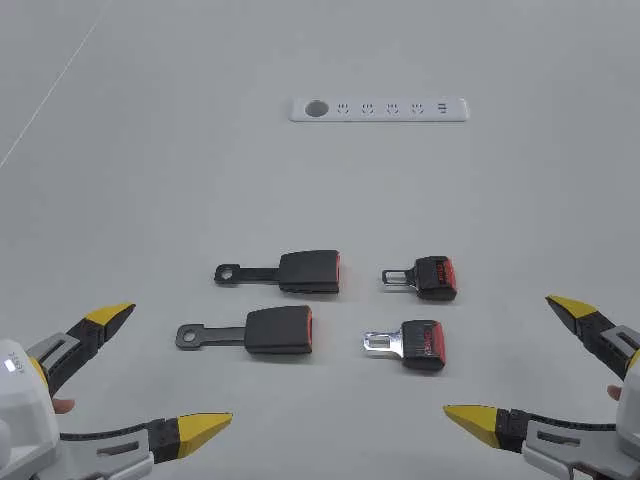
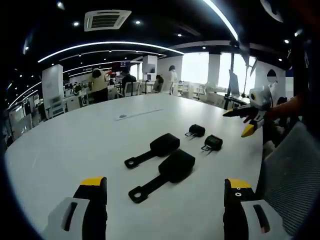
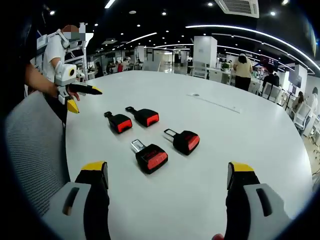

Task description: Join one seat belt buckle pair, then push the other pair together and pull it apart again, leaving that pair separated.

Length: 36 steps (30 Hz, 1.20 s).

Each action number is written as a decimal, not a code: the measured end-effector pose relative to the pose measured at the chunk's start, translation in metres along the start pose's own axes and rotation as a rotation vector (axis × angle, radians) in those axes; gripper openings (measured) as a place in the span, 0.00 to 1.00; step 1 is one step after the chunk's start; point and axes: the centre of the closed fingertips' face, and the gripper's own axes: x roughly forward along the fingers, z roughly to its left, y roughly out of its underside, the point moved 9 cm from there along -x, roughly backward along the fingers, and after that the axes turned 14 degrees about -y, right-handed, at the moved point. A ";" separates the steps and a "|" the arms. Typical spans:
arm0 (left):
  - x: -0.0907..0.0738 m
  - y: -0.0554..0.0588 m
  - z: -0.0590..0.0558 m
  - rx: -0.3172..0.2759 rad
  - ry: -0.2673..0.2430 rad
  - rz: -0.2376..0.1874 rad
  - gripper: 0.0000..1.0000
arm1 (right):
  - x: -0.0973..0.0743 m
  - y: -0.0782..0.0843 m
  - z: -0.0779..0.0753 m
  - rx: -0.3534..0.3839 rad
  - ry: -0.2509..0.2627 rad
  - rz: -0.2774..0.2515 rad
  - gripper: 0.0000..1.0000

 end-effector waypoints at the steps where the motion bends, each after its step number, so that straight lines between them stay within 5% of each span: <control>1: 0.000 0.000 -0.001 0.001 0.001 0.000 1.00 | 0.000 0.000 0.000 0.000 0.000 -0.001 0.99; 36: 0.000 0.001 0.002 -0.002 0.000 -0.004 1.00 | 0.000 0.001 0.001 -0.009 -0.009 0.011 0.99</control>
